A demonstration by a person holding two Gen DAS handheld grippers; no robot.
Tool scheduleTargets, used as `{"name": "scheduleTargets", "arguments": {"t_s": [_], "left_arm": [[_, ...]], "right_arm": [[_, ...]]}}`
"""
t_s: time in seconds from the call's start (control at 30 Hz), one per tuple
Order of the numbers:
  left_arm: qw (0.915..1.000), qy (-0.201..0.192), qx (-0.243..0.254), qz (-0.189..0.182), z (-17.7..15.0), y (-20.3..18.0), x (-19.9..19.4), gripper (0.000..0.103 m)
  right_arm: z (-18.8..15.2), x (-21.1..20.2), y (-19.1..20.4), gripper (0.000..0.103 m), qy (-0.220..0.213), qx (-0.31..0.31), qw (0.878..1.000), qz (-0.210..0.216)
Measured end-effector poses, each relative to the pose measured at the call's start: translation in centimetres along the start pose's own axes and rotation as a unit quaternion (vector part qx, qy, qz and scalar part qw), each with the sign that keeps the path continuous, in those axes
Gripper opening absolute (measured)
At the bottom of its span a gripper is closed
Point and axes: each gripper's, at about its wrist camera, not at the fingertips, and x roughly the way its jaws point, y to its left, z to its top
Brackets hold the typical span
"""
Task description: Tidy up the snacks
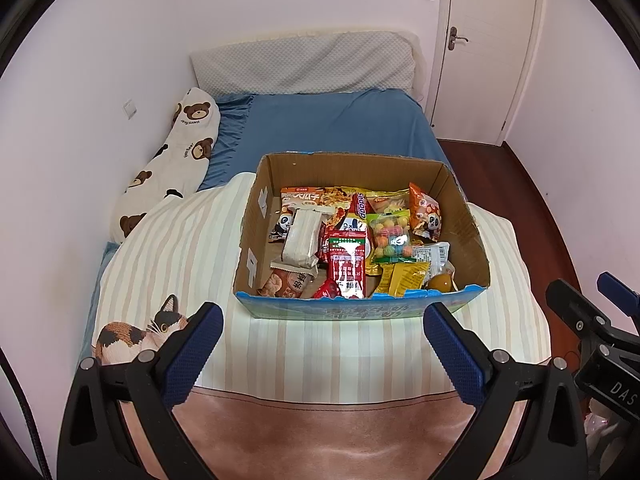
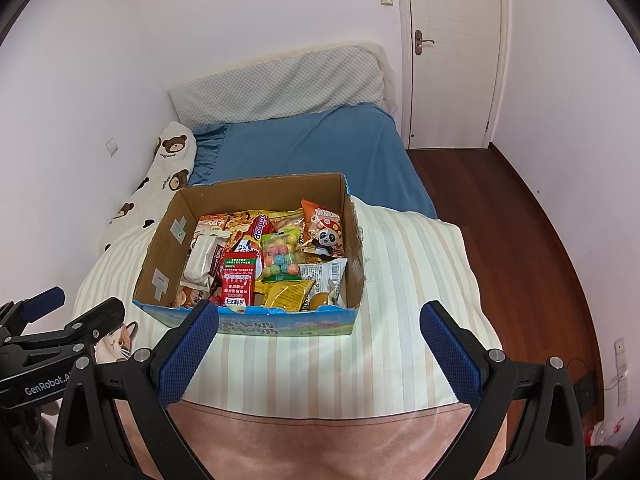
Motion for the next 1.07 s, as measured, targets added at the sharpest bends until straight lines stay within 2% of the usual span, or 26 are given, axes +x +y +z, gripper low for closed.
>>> {"name": "scheduleTargets", "arguments": {"t_s": [1.07], "left_arm": [[0.9998,-0.017,0.009,0.005,0.13,0.02,-0.67,0.103]], "right_arm": [[0.13,-0.64,0.21,0.103,-0.006,0.005,1.0,0.0]]}}
